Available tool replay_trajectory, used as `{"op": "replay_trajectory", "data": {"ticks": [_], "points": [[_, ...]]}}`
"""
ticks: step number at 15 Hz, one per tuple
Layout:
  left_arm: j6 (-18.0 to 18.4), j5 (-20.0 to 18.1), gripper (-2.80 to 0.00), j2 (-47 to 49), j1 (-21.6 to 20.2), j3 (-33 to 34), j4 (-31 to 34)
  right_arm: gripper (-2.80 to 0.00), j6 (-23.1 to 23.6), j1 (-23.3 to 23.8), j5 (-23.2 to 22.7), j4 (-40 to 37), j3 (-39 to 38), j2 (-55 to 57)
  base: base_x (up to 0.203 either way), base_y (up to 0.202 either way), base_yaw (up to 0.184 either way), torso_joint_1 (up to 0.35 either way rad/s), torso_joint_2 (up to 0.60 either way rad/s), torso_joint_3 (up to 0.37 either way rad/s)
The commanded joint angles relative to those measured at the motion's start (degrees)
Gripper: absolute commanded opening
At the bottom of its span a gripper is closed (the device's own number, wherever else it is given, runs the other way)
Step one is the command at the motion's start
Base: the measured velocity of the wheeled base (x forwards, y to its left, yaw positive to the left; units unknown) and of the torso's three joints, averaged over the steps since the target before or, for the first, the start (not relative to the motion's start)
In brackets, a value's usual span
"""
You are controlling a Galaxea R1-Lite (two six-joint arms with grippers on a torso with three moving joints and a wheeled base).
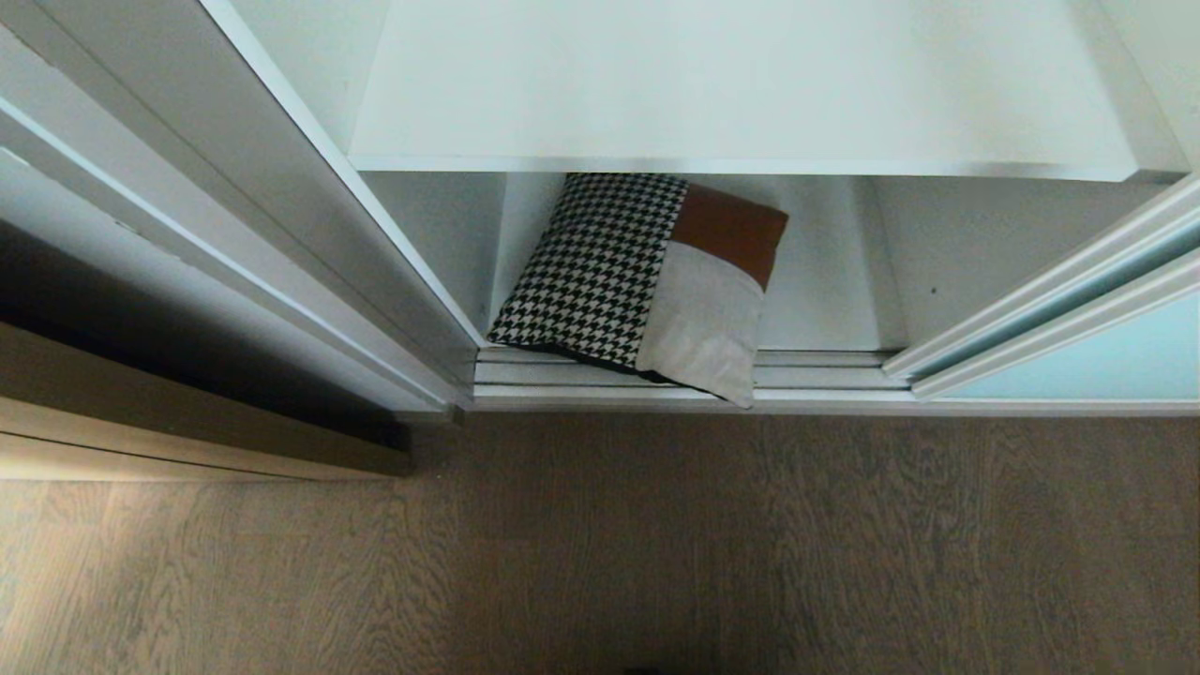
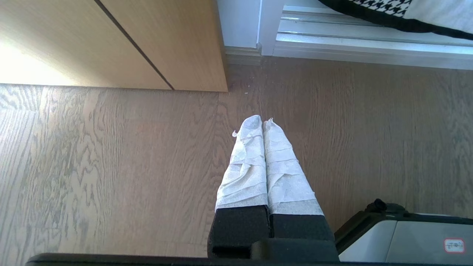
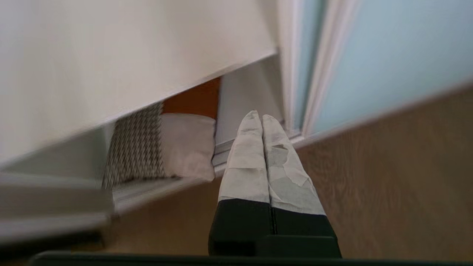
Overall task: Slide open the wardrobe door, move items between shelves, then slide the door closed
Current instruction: Close the door
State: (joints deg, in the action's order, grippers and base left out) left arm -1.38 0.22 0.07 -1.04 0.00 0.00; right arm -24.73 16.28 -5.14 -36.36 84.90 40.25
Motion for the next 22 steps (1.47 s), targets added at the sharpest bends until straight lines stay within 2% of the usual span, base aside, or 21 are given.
{"op": "replay_trajectory", "data": {"ticks": [1, 3, 5, 7, 9, 11, 14, 16, 17, 20, 22], "points": [[-0.03, 0.04, -2.80, 0.10, -0.02, 0.09, 0.00, -2.80, -2.43, 6.99, -0.27, 2.00, -1.48, 1.10, 0.000, 0.000, 0.000, 0.000, 0.00, 0.000], [-0.03, 0.04, -2.80, 0.10, -0.02, 0.09, 0.00, -2.80, -4.20, 14.60, -1.82, 6.03, -2.36, 2.62, 0.000, 0.000, 0.000, 0.000, 0.00, 0.000], [-0.03, 0.04, -2.80, 0.10, -0.02, 0.09, 0.00, -2.80, -5.09, 23.57, -6.37, 10.97, -2.88, 4.19, 0.000, 0.000, 0.000, 0.000, 0.00, 0.000], [-0.03, 0.04, -2.80, 0.10, -0.02, 0.09, 0.00, -2.80, -5.21, 30.40, -9.36, 19.29, -3.50, 6.27, 0.000, 0.000, 0.000, 0.000, 0.00, 0.000], [-0.03, 0.04, -2.80, 0.10, -0.02, 0.07, 0.00, -2.80, -5.20, 36.39, -9.41, 25.37, -3.75, 8.32, 0.000, 0.000, 0.000, 0.000, 0.00, 0.000], [-0.03, 0.04, -2.80, 0.10, -0.02, 0.09, 0.00, -2.80, -5.43, 41.92, -6.42, 29.96, -3.84, 10.27, 0.000, 0.000, 0.000, 0.000, 0.00, 0.000], [-0.03, 0.04, -2.80, 0.10, -0.02, 0.09, 0.00, -2.80, -5.46, 47.06, -3.12, 34.47, -3.81, 13.76, 0.000, 0.000, 0.000, 0.000, 0.00, 0.000], [-0.03, 0.04, -2.80, 0.10, -0.02, 0.09, 0.00, -2.80, -5.49, 51.38, 1.82, 34.86, -3.70, 15.62, 0.000, 0.000, 0.000, 0.000, 0.00, 0.000], [-0.03, 0.04, -2.80, 0.10, -0.02, 0.09, 0.00, -2.80, -5.43, 51.72, 4.82, 34.42, -3.69, 15.81, 0.000, 0.000, 0.000, 0.000, 0.00, 0.000], [-0.03, 0.04, -2.80, 0.10, -0.02, 0.09, 0.00, -2.80, -5.33, 51.79, 5.94, 33.90, -3.22, 15.71, 0.000, 0.000, 0.000, 0.000, 0.00, 0.000], [-0.03, 0.04, -2.80, 0.10, -0.02, 0.09, 0.00, -2.80, -5.22, 52.97, 8.52, 33.99, -2.86, 17.22, 0.000, 0.000, 0.000, 0.000, 0.00, 0.000]]}}
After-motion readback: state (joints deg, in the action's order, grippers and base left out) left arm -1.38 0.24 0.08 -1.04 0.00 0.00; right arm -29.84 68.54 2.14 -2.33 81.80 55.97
